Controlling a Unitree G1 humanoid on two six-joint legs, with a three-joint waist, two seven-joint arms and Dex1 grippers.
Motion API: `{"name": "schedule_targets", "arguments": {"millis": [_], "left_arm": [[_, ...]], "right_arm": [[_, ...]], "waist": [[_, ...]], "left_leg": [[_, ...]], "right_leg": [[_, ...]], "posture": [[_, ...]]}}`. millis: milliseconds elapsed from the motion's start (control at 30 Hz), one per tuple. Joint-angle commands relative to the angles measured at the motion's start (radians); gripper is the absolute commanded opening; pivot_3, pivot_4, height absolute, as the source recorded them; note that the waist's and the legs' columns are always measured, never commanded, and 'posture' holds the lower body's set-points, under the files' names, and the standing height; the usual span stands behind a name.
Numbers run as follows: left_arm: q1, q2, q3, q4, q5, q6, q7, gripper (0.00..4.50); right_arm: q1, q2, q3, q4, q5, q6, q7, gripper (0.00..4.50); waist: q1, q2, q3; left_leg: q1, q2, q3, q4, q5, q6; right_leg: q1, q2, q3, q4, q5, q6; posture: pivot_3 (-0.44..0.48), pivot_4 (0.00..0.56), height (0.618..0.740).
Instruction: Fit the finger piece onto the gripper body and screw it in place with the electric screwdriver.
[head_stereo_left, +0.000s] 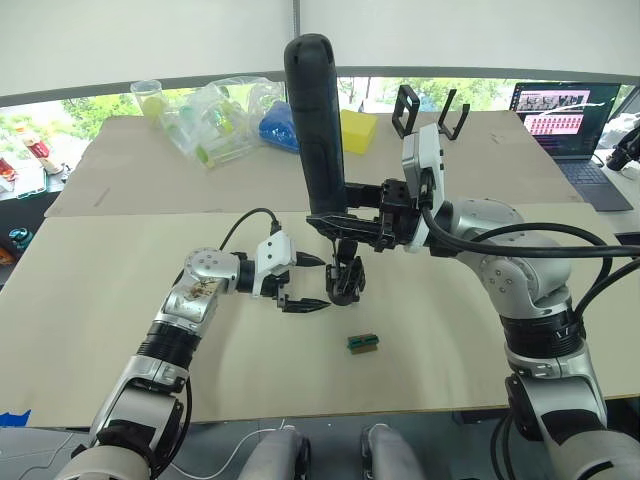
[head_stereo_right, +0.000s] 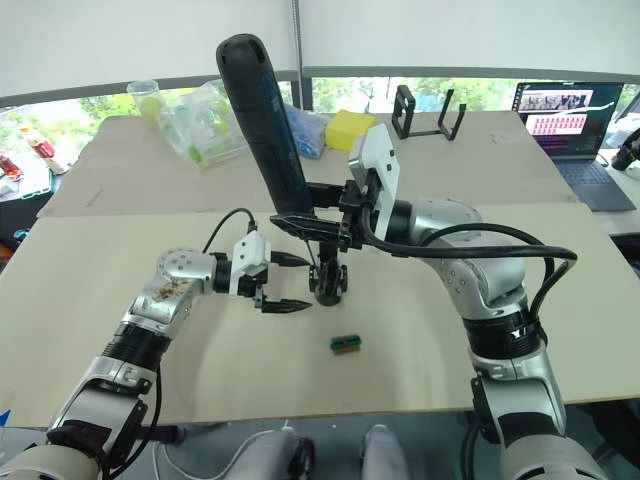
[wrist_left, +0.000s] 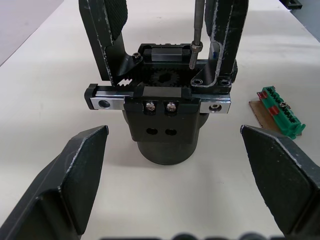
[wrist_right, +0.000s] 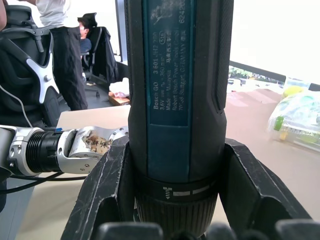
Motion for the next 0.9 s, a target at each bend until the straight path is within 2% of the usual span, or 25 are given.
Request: {"name": "schedule_targets", "arguments": {"millis": [33,433,900], "left_arm": [[-0.020,0.000,0.005,-0.013,0.001,-0.017,-0.001,4.50],[-0.029,-0.006,0.005,0.001,0.008,-0.030,-0.001,4.50],[-0.032,-0.013,0.008,0.022,0.022,-0.053,0.000,4.50]], "right_arm": [[0.005,0.001,-0.029,-0.043,-0.007,-0.036,0.015,1.91],[0.012,0.016,-0.036,-0.031,-0.040,-0.044,0.033,1.91],[-0.049,0.014,-0.057,-0.029,-0.017,0.010,0.031,1.91]], "waist": [[0.000,0.000,0.000],[0.000,0.000,0.000],[-0.001,0.000,0.000]], "left_leg": [[0.000,0.000,0.000,0.000,0.000,0.000],[0.000,0.000,0.000,0.000,0.000,0.000],[0.000,0.000,0.000,0.000,0.000,0.000]], "right_leg": [[0.000,0.000,0.000,0.000,0.000,0.000],[0.000,0.000,0.000,0.000,0.000,0.000],[0.000,0.000,0.000,0.000,0.000,0.000]], "posture": [[0.000,0.150,0.740],[0.000,0.150,0.740],[0.000,0.150,0.740]]}}
